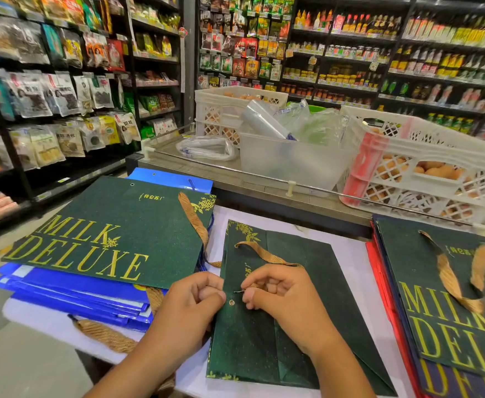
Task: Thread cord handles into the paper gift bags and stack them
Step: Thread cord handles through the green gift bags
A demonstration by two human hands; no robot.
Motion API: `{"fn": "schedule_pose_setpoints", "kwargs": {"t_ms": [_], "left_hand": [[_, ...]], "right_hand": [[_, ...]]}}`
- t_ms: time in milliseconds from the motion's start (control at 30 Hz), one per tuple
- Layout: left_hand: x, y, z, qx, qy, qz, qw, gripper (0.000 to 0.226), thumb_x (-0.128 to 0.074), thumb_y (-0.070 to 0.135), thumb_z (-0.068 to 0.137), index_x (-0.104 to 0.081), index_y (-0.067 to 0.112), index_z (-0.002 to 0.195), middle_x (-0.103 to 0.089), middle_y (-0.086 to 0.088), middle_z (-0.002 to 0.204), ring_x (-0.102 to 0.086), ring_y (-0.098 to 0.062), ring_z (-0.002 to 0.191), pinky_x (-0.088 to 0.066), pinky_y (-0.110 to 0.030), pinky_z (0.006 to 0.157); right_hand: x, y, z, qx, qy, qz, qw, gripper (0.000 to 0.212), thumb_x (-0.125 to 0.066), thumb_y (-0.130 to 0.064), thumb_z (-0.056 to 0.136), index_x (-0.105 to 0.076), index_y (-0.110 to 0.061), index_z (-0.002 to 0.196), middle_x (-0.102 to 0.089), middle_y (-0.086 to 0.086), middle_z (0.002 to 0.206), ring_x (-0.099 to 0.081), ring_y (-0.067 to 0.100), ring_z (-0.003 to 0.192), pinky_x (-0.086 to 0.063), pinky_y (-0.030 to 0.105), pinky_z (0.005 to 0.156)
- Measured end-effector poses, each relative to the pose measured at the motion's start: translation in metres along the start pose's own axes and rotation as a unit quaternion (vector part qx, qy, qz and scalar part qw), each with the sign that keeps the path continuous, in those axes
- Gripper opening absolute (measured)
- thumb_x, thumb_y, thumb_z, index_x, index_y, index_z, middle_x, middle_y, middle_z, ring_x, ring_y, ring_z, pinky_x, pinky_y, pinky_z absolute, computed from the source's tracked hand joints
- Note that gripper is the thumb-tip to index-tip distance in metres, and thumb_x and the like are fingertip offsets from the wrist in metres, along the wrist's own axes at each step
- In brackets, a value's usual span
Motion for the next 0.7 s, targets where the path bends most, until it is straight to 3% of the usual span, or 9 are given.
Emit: {"fn": "schedule_pose_setpoints", "kwargs": {"t_ms": [133, 300, 467, 567, 700], "left_hand": [[0.001, 0.005, -0.001, -0.013, 0.007, -0.012, 1.000, 0.031, -0.065, 0.021, 0.078, -0.065, -0.006, 0.094, -0.042, -0.040, 0.071, -0.033, -0.025, 0.060, -0.030, -0.027, 0.050], [0.001, 0.004, -0.003, -0.014, 0.001, -0.009, 1.000, 0.012, -0.070, 0.008, 0.093, -0.067, -0.004, 0.093, -0.045, -0.019, 0.068, -0.037, -0.018, 0.052, -0.034, -0.025, 0.049], [0.002, 0.006, -0.003, -0.021, 0.008, 0.013, 1.000, 0.007, -0.065, 0.002, 0.096, -0.068, 0.002, 0.090, -0.041, -0.013, 0.063, -0.038, -0.019, 0.055, -0.038, -0.028, 0.053], [0.003, 0.007, -0.004, -0.020, 0.012, 0.014, 1.000, 0.011, -0.066, 0.002, 0.095, -0.072, 0.009, 0.088, -0.045, -0.008, 0.059, -0.041, -0.019, 0.057, -0.040, -0.033, 0.058], [-0.005, 0.012, -0.006, -0.020, -0.031, 0.009, 0.999, 0.028, -0.057, -0.009, 0.089, -0.078, 0.010, 0.089, -0.066, -0.019, 0.072, -0.044, -0.026, 0.063, -0.038, -0.033, 0.058]], "right_hand": [[-0.002, -0.002, -0.001, 0.008, -0.002, -0.033, 0.999, 0.017, -0.073, 0.003, 0.090, -0.080, -0.012, 0.086, -0.074, 0.010, 0.074, -0.068, 0.020, 0.067, -0.056, 0.028, 0.069], [-0.006, -0.001, -0.003, 0.003, -0.017, -0.068, 0.998, 0.018, -0.072, -0.002, 0.092, -0.080, -0.016, 0.085, -0.074, 0.008, 0.075, -0.069, 0.020, 0.069, -0.059, 0.030, 0.071], [-0.005, 0.001, -0.002, -0.001, -0.015, -0.106, 0.994, 0.020, -0.073, -0.006, 0.090, -0.079, -0.024, 0.081, -0.074, 0.003, 0.076, -0.069, 0.025, 0.074, -0.061, 0.038, 0.073], [-0.008, 0.002, -0.003, 0.003, -0.021, -0.123, 0.992, 0.018, -0.074, -0.009, 0.089, -0.079, -0.026, 0.082, -0.074, 0.001, 0.079, -0.067, 0.030, 0.077, -0.058, 0.044, 0.076], [-0.009, 0.001, -0.003, 0.011, -0.026, -0.143, 0.989, 0.015, -0.076, -0.014, 0.088, -0.079, -0.028, 0.083, -0.075, 0.001, 0.083, -0.067, 0.031, 0.080, -0.058, 0.049, 0.079]]}}
Point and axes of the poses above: each hand's wrist, its own z-axis towards the middle knuckle, its own x-axis out of the back of the hand, y = z × x, the point moved 10 cm from there along z, towards the middle knuckle
